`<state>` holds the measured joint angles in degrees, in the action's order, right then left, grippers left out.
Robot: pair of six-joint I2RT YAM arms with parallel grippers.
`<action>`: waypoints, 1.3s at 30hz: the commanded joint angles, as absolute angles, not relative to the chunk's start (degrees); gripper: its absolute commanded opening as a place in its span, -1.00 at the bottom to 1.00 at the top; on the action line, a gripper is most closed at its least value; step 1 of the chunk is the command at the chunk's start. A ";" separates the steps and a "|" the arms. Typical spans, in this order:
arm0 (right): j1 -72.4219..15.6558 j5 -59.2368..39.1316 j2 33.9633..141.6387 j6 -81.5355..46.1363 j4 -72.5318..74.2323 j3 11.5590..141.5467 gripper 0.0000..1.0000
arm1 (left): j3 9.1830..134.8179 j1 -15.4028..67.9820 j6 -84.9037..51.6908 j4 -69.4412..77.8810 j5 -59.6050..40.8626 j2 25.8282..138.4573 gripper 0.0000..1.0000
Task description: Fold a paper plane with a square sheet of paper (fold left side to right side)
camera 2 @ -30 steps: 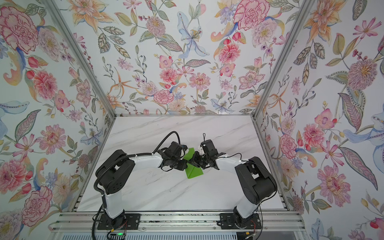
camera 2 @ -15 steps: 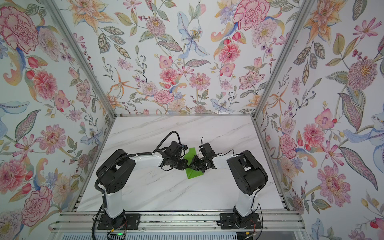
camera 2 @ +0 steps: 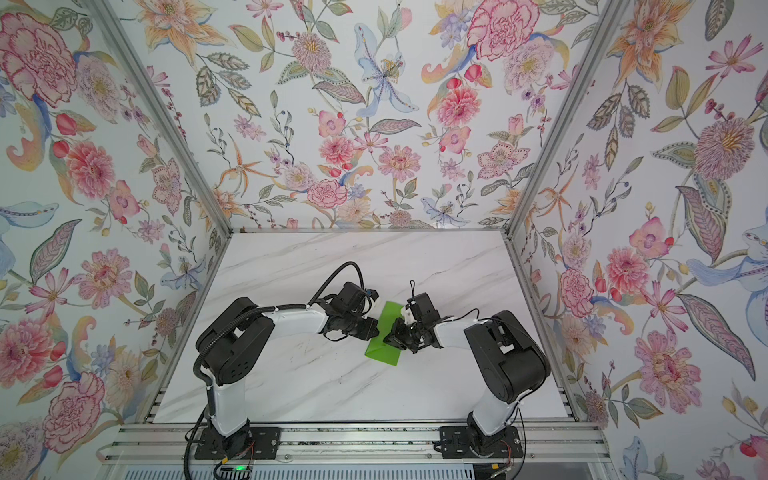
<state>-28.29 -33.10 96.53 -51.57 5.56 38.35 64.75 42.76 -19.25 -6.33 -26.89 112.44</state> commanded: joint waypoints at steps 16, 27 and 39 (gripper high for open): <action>-30.59 -33.15 85.16 -44.09 -13.13 38.39 -0.84 | 65.03 44.55 -9.43 -18.87 -25.44 118.38 -1.00; -29.57 -34.15 95.88 -39.95 -13.32 46.31 -0.84 | 65.43 44.54 -7.39 -19.01 -25.32 117.80 -1.00; -28.30 -31.55 100.90 -38.12 -13.36 44.32 -0.87 | 65.52 44.69 -7.42 -18.69 -24.13 114.49 -1.00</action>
